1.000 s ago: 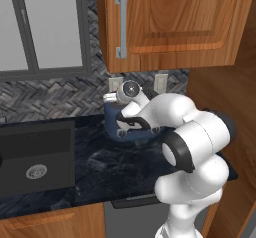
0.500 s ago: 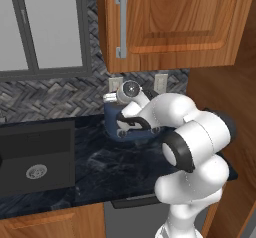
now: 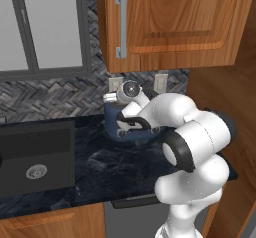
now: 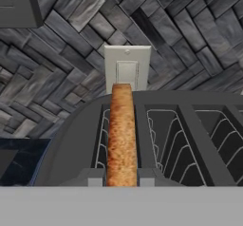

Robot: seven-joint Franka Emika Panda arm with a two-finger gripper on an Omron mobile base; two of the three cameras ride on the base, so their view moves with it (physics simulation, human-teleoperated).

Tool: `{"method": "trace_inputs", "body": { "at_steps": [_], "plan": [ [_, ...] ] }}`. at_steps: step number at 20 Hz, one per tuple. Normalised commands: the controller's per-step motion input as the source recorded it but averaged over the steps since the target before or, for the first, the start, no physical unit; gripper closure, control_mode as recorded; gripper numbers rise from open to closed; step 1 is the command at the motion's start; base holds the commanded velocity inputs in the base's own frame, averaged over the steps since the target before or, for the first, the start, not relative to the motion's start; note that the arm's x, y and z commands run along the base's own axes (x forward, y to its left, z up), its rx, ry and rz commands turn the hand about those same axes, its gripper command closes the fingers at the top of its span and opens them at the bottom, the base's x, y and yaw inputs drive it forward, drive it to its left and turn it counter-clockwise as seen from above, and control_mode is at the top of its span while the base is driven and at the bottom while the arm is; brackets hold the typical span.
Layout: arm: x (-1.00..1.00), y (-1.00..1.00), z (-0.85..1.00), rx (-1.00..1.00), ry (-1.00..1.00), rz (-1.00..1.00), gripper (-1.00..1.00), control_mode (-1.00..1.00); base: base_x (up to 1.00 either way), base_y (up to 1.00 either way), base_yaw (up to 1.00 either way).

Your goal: Start the toaster. Once the lever pops up, take the bread to the plate on the dining counter.

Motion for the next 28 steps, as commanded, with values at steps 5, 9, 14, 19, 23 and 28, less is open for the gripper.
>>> {"method": "trace_inputs", "body": {
  "at_steps": [5,9,14,19,23,28],
  "plan": [
    [0.0,0.0,0.0,0.0,0.0,0.0,1.0,-1.0,0.0,0.0,0.0],
    [0.0,0.0,0.0,0.0,0.0,0.0,1.0,-1.0,0.0,0.0,0.0],
    [-0.05,0.0,0.0,0.0,-0.03,0.0,1.0,-1.0,0.0,0.0,0.0],
    [-0.09,0.0,0.02,0.0,-0.09,0.0,1.0,-1.0,0.0,0.0,0.0],
    [-0.08,0.0,0.1,0.0,-0.12,0.0,1.0,-1.0,0.0,0.0,0.0],
    [-0.06,0.0,0.27,0.0,-0.06,0.0,1.0,-1.0,0.0,0.0,0.0]
  ]
}}
